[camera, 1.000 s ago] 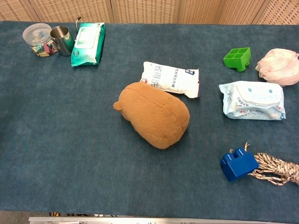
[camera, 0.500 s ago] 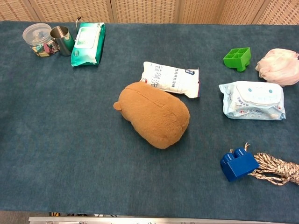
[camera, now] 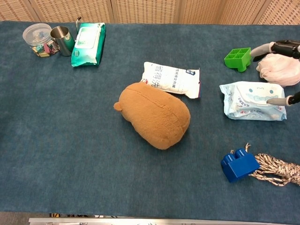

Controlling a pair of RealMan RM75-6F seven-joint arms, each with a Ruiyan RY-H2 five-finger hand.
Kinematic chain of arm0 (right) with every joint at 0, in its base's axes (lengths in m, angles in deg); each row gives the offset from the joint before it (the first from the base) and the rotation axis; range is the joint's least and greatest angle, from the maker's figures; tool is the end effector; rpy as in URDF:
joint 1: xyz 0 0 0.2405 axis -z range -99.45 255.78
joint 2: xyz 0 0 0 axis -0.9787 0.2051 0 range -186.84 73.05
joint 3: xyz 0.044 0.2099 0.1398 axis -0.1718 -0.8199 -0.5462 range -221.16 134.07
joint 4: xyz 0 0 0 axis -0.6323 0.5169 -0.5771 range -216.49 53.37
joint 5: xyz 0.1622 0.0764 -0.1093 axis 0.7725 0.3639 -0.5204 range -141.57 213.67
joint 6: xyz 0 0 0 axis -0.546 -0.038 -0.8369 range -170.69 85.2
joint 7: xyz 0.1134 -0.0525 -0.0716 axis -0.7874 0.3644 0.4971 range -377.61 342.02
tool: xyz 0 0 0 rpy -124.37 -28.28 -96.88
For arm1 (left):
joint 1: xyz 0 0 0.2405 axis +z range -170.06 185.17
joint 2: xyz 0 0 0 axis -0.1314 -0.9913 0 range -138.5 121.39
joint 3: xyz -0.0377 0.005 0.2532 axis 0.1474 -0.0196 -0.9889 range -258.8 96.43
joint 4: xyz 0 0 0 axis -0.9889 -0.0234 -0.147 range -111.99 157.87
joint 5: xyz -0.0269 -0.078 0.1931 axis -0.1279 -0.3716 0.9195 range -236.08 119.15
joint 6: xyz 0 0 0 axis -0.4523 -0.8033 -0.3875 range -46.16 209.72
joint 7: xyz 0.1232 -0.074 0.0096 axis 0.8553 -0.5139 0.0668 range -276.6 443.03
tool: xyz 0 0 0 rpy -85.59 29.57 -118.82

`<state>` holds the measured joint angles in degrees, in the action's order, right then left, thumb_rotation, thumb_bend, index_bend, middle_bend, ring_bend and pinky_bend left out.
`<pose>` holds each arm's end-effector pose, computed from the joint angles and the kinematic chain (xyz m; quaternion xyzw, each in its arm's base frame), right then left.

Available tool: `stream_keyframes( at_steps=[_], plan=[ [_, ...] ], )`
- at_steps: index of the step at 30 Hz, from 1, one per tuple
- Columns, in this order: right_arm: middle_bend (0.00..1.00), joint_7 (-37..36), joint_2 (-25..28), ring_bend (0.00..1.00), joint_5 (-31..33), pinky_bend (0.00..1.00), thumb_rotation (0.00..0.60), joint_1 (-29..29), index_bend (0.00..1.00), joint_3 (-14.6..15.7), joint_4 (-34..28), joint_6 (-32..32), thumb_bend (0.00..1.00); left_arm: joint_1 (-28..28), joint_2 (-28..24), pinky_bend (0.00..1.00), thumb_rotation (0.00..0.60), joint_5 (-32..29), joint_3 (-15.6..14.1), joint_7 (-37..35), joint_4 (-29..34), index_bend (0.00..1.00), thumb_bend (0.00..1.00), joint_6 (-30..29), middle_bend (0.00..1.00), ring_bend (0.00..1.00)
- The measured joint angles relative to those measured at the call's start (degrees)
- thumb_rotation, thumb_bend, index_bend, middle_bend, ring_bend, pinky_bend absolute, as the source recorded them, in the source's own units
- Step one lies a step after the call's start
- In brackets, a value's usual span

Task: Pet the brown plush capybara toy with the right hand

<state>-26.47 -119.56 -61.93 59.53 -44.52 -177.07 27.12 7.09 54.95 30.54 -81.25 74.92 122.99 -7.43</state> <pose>-0.2452 -0.2286 0.1122 0.7241 -0.3907 0.4157 0.3877 -0.2904 0.1461 0.1521 -0.5337 -0.4688 -0.4575 0.5348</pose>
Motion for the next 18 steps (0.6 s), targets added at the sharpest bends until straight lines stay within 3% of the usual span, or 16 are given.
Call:
stream_keyframes(
  at_steps=[2, 6, 18],
  plan=[
    [0.14, -0.35, -0.11, 0.06, -0.25, 0.09, 0.6, -1.19, 0.02, 0.31, -0.69, -1.72, 0.0, 0.07, 0.0, 0.0, 0.6, -0.13, -0.06, 0.05, -0.06, 0.06, 0.1, 0.07, 0.02, 0.0],
    [0.07, -0.76, -1.55, 0.0, -1.85, 0.02, 0.6, -4.0, 0.0, 0.91, -1.43, -4.21, 0.0, 0.14, -0.06, 0.0, 0.6, -0.23, -0.12, 0.04, -0.1, 0.06, 0.1, 0.19, 0.02, 0.0],
    [0.04, 1.91, -8.41, 0.0, -4.95, 0.0, 0.6, -10.01, 0.0, 0.81, -0.3, -7.98, 0.0, 0.64, -0.22, 0.0, 0.6, -0.12, -0.3, -0.46, -0.15, 0.06, 0.1, -0.25, 0.02, 0.0]
  ],
)
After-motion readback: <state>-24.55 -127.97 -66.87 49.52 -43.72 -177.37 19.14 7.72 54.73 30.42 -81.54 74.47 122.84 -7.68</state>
